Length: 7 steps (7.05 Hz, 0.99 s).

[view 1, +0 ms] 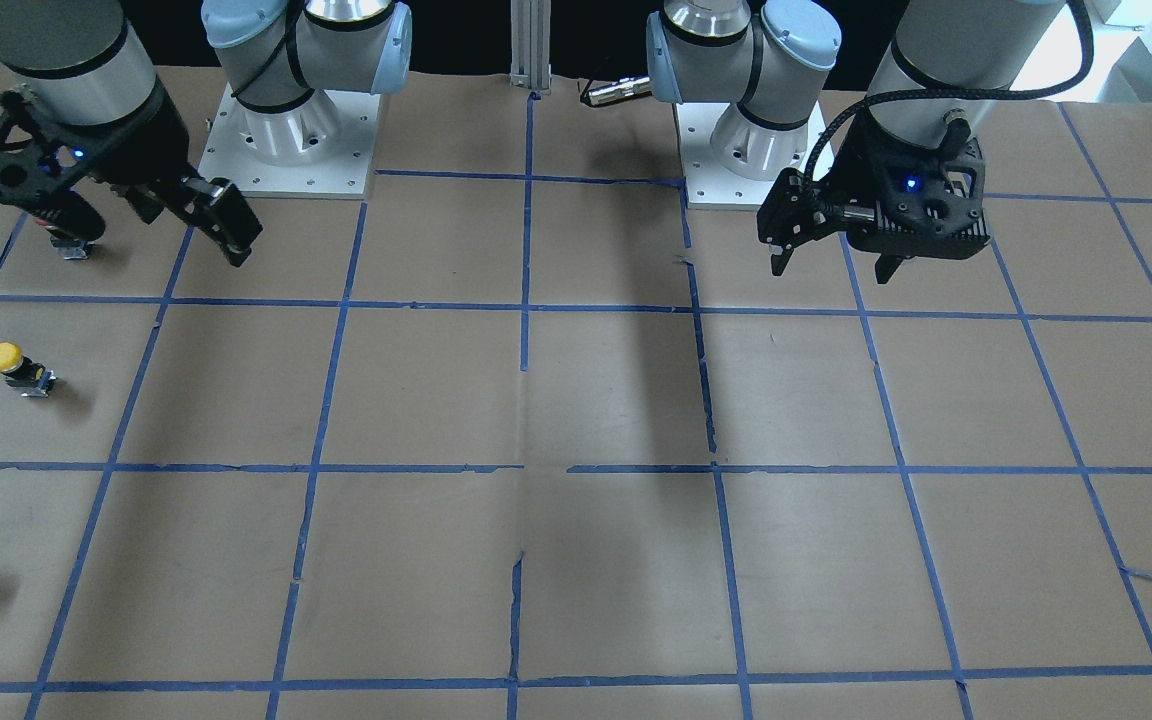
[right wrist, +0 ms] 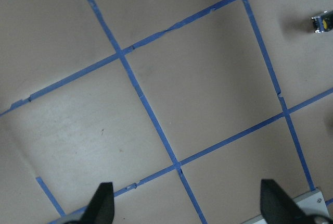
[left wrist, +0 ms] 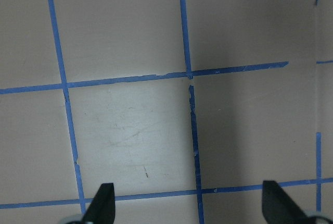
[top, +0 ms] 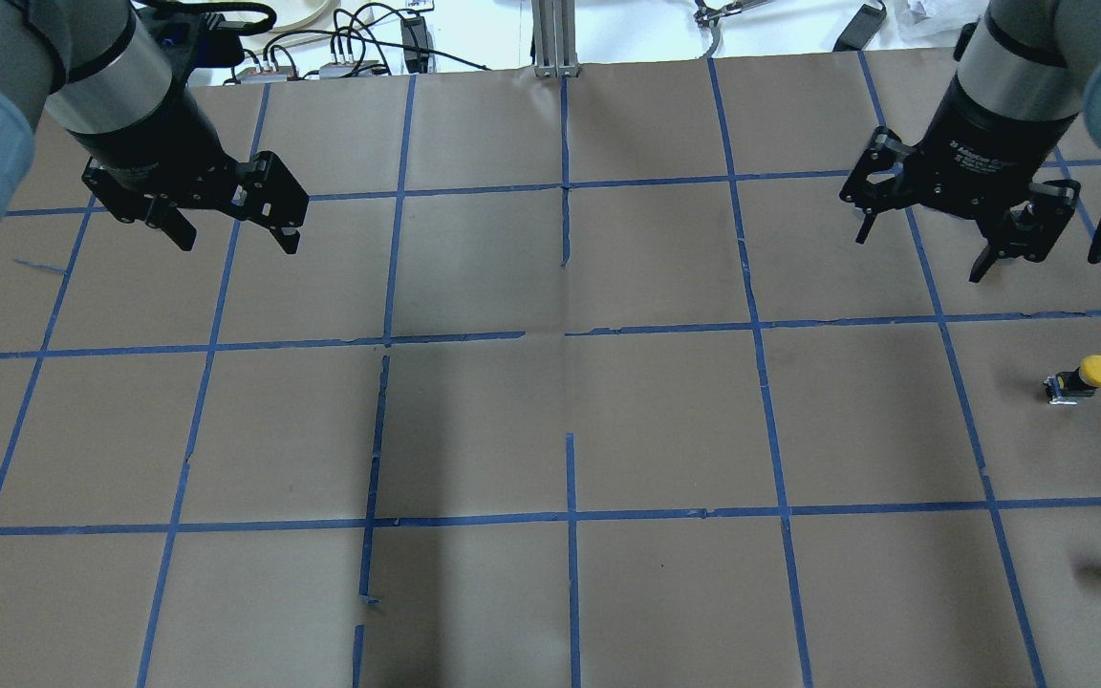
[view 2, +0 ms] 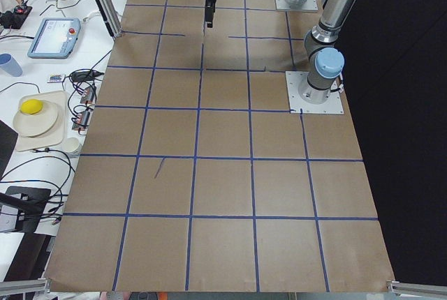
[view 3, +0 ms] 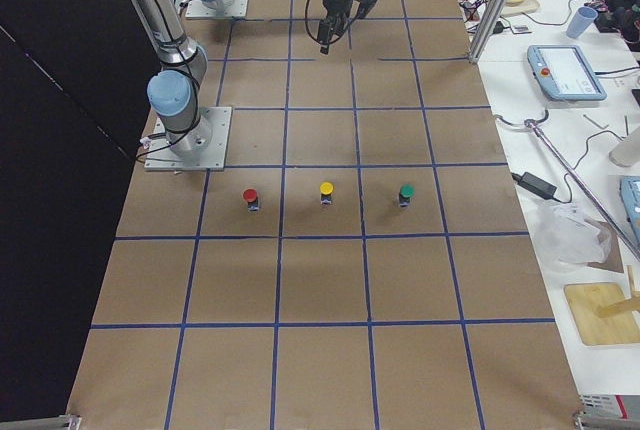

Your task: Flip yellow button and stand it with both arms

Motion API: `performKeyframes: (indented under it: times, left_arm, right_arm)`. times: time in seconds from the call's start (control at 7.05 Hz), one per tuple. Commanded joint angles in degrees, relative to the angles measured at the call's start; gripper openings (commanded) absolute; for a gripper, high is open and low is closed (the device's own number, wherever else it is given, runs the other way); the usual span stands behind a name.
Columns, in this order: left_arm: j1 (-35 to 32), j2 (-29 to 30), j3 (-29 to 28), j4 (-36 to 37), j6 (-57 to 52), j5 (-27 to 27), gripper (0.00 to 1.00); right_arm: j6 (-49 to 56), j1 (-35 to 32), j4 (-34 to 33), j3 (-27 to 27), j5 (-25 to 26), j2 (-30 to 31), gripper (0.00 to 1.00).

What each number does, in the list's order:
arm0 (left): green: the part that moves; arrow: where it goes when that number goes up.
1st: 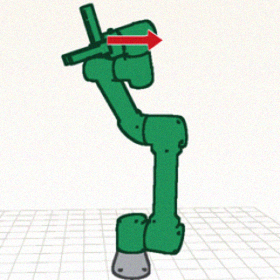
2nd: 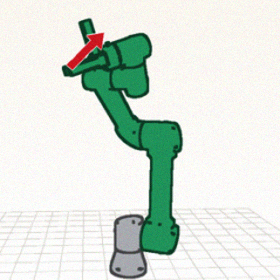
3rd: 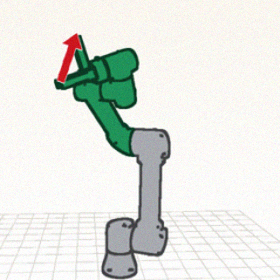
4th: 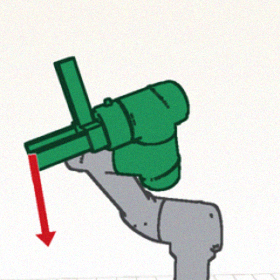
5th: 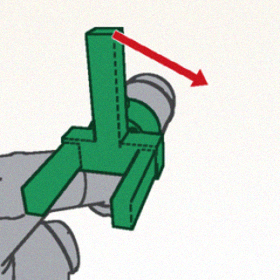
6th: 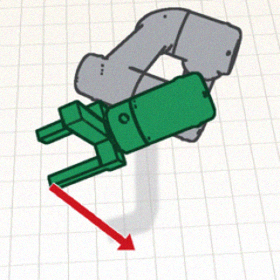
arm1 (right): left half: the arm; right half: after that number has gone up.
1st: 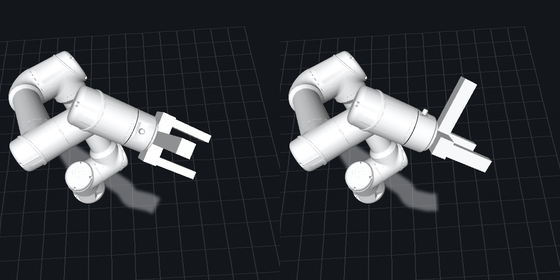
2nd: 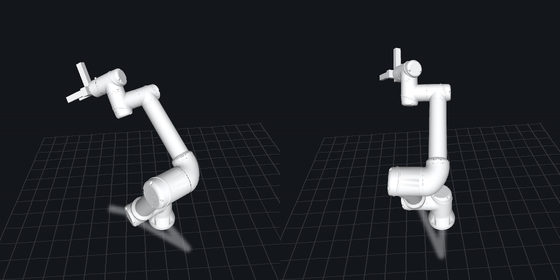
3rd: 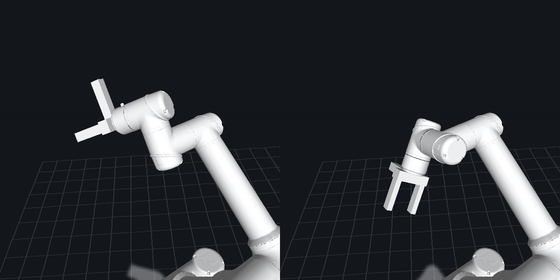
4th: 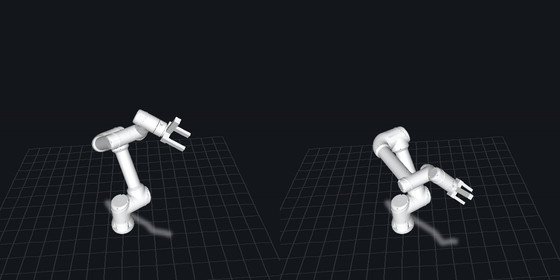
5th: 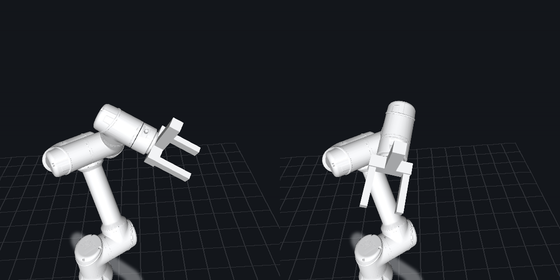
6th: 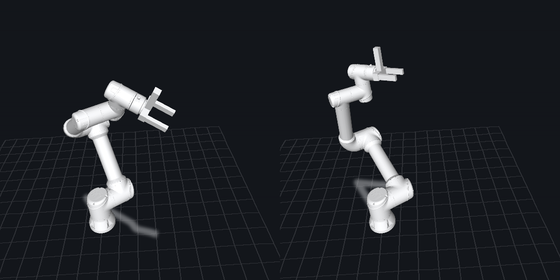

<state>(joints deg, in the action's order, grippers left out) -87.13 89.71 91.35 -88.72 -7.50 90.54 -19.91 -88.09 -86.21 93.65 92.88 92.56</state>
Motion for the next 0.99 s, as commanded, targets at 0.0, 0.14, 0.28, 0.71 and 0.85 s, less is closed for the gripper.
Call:
performKeyframes:
  times: [0.0, 0.14, 0.28, 0.71, 0.85]
  left_arm:
    - [0.56, 0.03, -0.03, 0.13, -0.32, -0.19, 1.0]
    - [0.56, 0.02, 0.06, 0.13, -0.23, -0.37, 1.0]
    - [0.56, -0.15, 0.06, 0.13, -0.23, -0.63, 1.0]
    - [0.29, -0.07, 0.14, -0.13, 0.29, -0.45, 1.0]
    - [0.38, -0.06, 0.06, -0.05, 0.29, -0.72, 1.0]
  right_arm:
    - [12.2, -2.17, 0.34, 0.48, -0.33, -0.1, 1.0]
    - [17.22, -2.17, 0.69, 0.83, -0.42, -0.1, 1.0]
    - [16.92, -2.17, 2.08, 0.31, -0.95, 0.43, 1.0]
    - [17.27, -0.95, 6.15, -0.39, -6.32, 0.96, 1.0]
    - [17.18, -0.33, 5.36, -1.53, -5.96, 0.96, 1.0]
